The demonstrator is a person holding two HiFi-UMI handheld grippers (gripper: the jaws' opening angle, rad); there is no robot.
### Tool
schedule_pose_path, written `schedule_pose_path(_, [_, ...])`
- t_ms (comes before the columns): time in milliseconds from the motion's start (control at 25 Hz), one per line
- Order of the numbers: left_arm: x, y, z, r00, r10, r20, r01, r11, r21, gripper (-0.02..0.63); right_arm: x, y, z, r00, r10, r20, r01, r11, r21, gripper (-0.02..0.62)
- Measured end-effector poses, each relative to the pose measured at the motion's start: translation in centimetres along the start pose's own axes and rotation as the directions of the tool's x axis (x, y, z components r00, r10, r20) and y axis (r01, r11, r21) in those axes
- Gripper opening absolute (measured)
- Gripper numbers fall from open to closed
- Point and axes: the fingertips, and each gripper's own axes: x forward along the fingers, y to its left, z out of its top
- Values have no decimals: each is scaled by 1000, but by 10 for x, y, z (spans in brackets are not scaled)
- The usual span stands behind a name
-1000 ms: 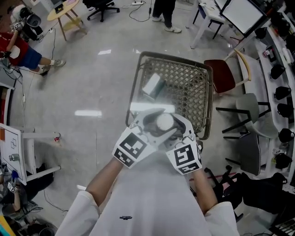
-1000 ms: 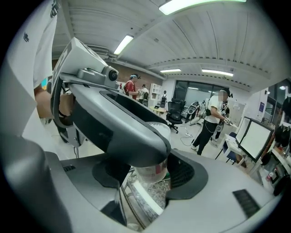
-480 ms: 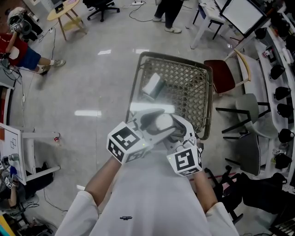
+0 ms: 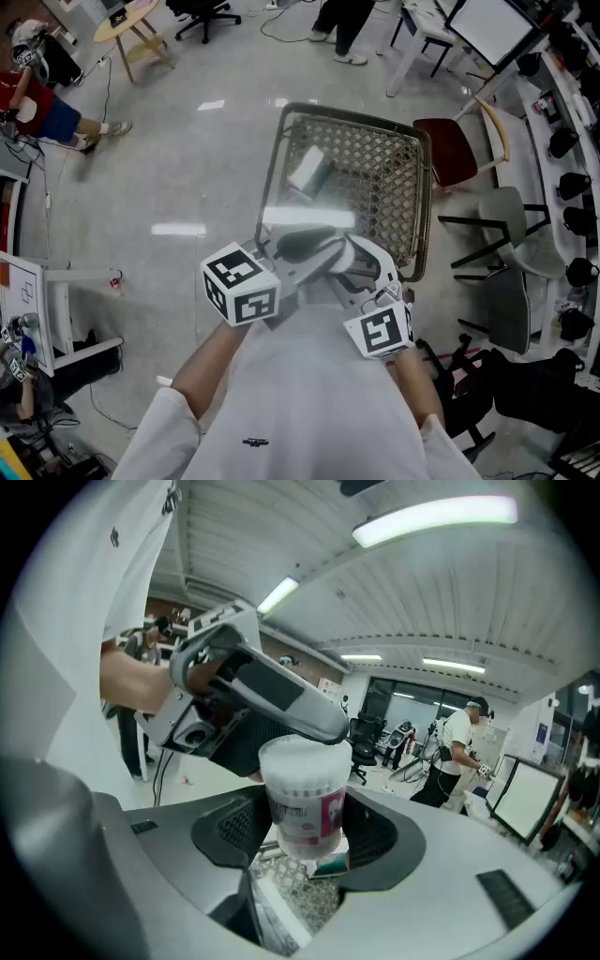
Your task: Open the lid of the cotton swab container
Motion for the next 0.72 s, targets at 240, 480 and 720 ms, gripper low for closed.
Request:
schedule_pose_path(240, [-7,-12,9,998,67,-1,-65,970,233,165,-1,0,5,999,-23,-25,23,1000,-17,230])
schedule_pose_path(480, [-3,-18,2,993,115,-25,-99,933,346,265,0,-6,3,997,-34,-62,34,999,-8,230])
schedule_pose_path(720, [2,-25,-5,989,139,-58,-104,905,413,301,0,-6,-1,996,-31,-80,33,999,19,230])
